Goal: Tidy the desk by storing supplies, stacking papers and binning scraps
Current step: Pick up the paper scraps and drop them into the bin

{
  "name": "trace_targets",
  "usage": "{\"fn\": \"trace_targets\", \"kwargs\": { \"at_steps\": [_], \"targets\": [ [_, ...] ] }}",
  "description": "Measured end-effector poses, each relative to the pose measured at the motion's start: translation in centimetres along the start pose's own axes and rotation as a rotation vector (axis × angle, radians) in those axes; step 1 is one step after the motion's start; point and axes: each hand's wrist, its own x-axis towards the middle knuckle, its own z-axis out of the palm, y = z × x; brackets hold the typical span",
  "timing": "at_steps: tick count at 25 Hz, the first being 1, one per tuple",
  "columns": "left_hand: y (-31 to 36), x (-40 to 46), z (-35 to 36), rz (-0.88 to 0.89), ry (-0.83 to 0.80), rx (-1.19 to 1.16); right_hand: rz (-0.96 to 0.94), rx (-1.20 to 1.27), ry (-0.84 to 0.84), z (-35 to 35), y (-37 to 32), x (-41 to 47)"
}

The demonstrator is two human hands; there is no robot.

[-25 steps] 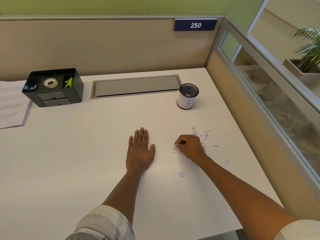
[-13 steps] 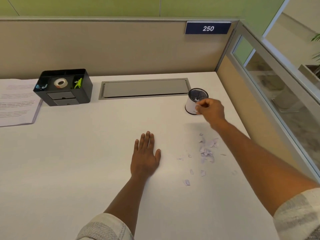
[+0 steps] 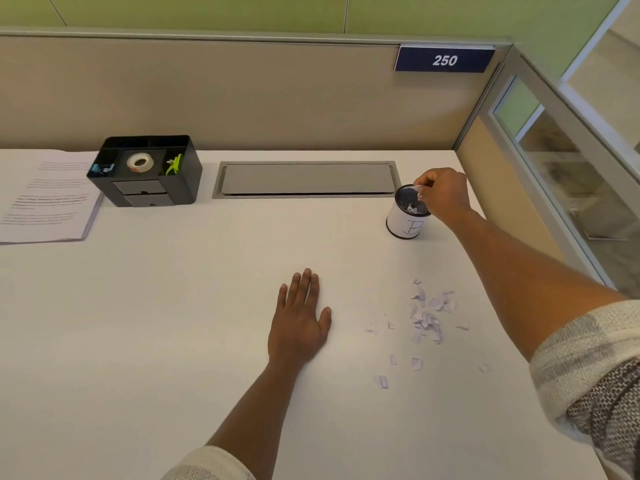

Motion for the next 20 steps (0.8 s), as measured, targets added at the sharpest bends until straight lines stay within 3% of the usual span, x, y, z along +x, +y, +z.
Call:
{"fn": "trace_targets", "kwargs": {
  "at_steps": [7,13,20],
  "targets": [
    [0.0,0.0,-0.2,-0.001,-0.002,0.001,0.039,-0.045,0.048,0.8,0.0,0.4],
    [-0.1,-0.1,-0.1,-0.009,-0.006,0.012,0.034,0.089,0.124,-0.1,-0.2,-0.3],
    [0.0,-0.1,-0.2,-0.006,-0.020,0.009,-0.033,0.247,0.058,0.3,-0.4,-6.7]
  ]
}}
